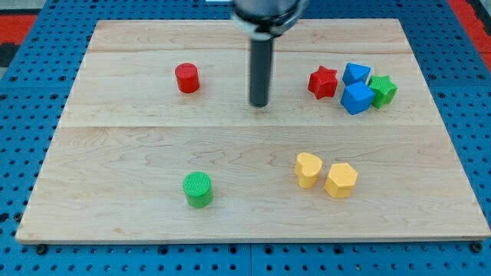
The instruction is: Place the red circle to the left bottom of the red star
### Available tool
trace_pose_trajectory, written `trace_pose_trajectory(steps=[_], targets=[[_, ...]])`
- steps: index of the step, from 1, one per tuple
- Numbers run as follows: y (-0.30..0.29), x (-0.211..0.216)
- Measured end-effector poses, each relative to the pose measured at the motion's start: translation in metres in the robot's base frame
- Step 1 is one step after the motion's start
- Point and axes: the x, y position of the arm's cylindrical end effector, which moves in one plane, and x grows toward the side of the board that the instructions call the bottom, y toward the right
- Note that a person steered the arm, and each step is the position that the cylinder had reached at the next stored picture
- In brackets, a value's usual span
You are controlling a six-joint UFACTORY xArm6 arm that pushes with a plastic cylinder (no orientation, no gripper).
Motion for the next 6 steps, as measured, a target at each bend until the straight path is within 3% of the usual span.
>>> trace_pose_trajectory(steps=[1,2,3,4,5,6], targets=[[-0.119,0.010],[-0.173,-0.049],[-0.137,-0.071],[-0.027,-0.038],[0.046,-0.020],[-0.025,-0.026]])
